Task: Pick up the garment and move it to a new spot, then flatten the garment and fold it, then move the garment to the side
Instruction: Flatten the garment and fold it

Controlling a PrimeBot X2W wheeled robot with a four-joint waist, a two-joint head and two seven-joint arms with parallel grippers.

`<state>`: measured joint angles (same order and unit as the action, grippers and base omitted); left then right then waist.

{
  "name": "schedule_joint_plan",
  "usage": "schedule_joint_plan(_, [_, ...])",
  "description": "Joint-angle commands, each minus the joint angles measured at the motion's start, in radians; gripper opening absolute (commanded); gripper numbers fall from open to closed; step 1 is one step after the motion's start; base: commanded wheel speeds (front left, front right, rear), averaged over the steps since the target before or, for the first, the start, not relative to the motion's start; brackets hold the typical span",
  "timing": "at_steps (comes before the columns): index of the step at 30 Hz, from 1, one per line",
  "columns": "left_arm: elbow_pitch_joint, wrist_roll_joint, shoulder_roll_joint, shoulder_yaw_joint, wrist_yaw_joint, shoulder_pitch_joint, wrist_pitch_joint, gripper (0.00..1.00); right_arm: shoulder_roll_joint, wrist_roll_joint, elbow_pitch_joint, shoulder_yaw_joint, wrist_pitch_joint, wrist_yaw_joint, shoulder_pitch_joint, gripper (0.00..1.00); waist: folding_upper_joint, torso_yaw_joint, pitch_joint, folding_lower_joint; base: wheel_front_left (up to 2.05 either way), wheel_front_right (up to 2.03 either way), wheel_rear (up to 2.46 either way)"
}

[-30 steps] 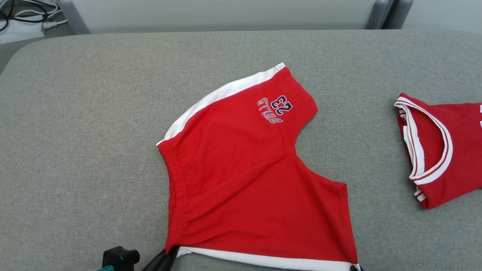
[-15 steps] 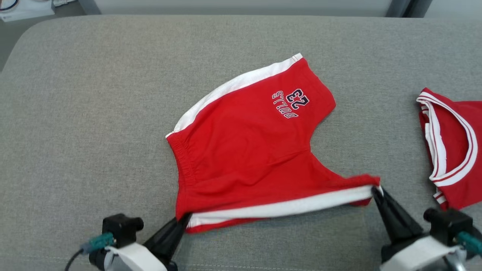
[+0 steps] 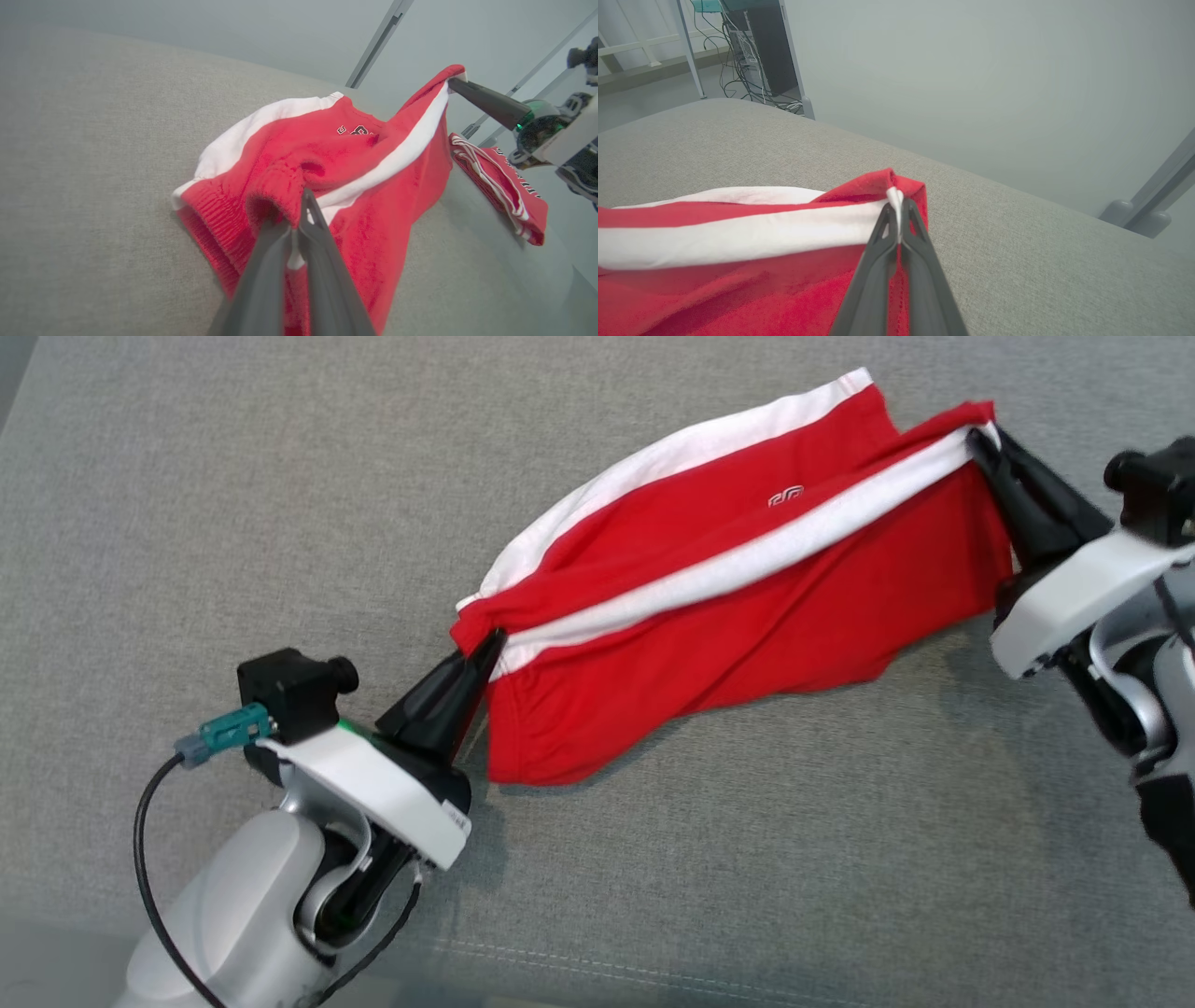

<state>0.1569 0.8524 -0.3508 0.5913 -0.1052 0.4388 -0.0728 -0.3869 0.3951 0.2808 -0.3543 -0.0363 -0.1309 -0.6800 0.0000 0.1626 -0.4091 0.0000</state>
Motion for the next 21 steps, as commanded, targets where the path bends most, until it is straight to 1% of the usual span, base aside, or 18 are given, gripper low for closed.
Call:
schedule_joint_plan(1, [0.004, 0.011, -0.008, -0.039, -0.009, 0.068, -0.022, 0.0, -0.025, 0.012, 0.021, -0.038, -0.01, 0.0, -0.055, 0.0, 0.0, 0.049, -0.052, 0.0, 0.0, 0.0, 0.0])
schedule_joint_plan(7, [0.113, 0.027, 0.042, -0.015, -0.023, 0.2, -0.072, 0.0, -0.068, 0.049, 0.177, -0.151, -0.026, 0.0, -0.245, 0.0, 0.0, 0.096, -0.115, 0.0, 0.0, 0.0, 0.0])
schedule_joint_plan(13, [0.199, 0.065, 0.072, 0.041, -0.025, 0.281, -0.12, 0.0, -0.088, 0.1, 0.302, -0.263, -0.023, 0.0, -0.357, 0.0, 0.0, 0.114, -0.149, 0.0, 0.0, 0.0, 0.0])
schedule_joint_plan(14, [0.21, 0.068, 0.074, 0.05, -0.025, 0.291, -0.13, 0.14, -0.09, 0.107, 0.318, -0.279, -0.016, 0.0, -0.369, 0.0, 0.0, 0.115, -0.151, 0.0, 0.0, 0.0, 0.0])
schedule_joint_plan(15, [0.221, 0.073, 0.076, 0.061, -0.025, 0.299, -0.137, 0.61, -0.092, 0.116, 0.333, -0.293, -0.008, 0.0, -0.38, 0.0, 0.0, 0.117, -0.152, 0.0, 0.0, 0.0, 0.0])
schedule_joint_plan(16, [0.231, 0.076, 0.077, 0.069, -0.025, 0.305, -0.145, 1.0, -0.092, 0.127, 0.348, -0.304, 0.0, 0.0, -0.389, 0.0, 0.0, 0.117, -0.152, 0.0, 0.0, 0.0, 0.0])
schedule_joint_plan(17, [0.24, 0.077, 0.078, 0.075, -0.025, 0.311, -0.153, 1.0, -0.091, 0.136, 0.359, -0.311, 0.018, 0.0, -0.397, 0.2, 0.0, 0.118, -0.151, 0.0, 0.0, 0.0, 0.0])
schedule_joint_plan(18, [0.247, 0.082, 0.08, 0.079, -0.025, 0.314, -0.16, 1.0, -0.088, 0.147, 0.372, -0.318, 0.03, 0.0, -0.402, 0.69, 0.0, 0.118, -0.149, 0.0, 0.0, 0.0, 0.0])
schedule_joint_plan(19, [0.254, 0.081, 0.08, 0.08, -0.025, 0.317, -0.167, 1.0, -0.085, 0.159, 0.384, -0.326, 0.041, 0.0, -0.404, 1.0, 0.0, 0.119, -0.145, 0.0, 0.0, 0.0, 0.0])
schedule_joint_plan(21, [0.265, 0.078, 0.081, 0.081, -0.025, 0.316, -0.177, 1.0, -0.082, 0.179, 0.402, -0.344, 0.066, 0.0, -0.407, 1.0, 0.0, 0.12, -0.136, 0.0, 0.0, 0.0, 0.0])
